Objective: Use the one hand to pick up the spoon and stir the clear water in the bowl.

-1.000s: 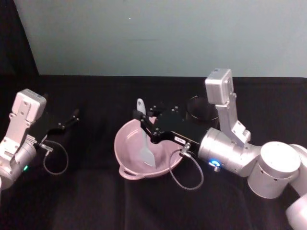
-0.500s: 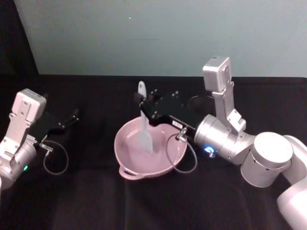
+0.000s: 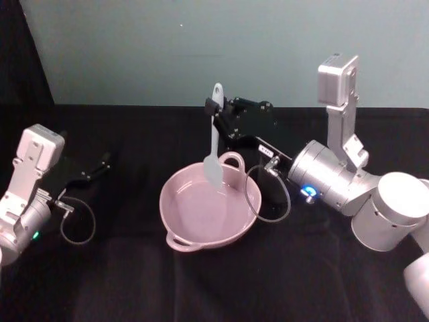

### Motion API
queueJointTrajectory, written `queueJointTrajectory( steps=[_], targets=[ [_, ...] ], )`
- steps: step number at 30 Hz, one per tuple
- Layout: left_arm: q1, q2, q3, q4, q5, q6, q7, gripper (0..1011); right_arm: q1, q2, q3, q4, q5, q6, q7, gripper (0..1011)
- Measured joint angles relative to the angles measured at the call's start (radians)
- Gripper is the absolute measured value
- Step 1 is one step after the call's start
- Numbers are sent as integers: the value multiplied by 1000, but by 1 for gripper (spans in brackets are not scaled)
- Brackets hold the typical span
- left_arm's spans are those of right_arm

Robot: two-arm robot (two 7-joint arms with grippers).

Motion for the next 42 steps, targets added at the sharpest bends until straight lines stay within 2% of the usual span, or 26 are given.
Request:
queueJointTrajectory(
  steps=[8, 19, 33, 38, 42],
  targets=[
    [0, 0, 0, 0, 0, 0, 0, 1011, -12, 17, 29, -66, 25, 31, -24, 124],
    [0, 0, 0, 0, 0, 0, 0, 1011, -17, 35, 70, -121, 55, 69, -67, 124],
    [0, 0, 0, 0, 0, 0, 0, 1011, -8, 55, 137, -110, 98, 86, -102, 125],
    [0, 0, 0, 0, 0, 0, 0, 1011, -4, 59, 164, -87, 117, 88, -118, 125],
    [0, 0, 0, 0, 0, 0, 0, 1011, 1, 54, 171, -62, 121, 90, -132, 124]
  ],
)
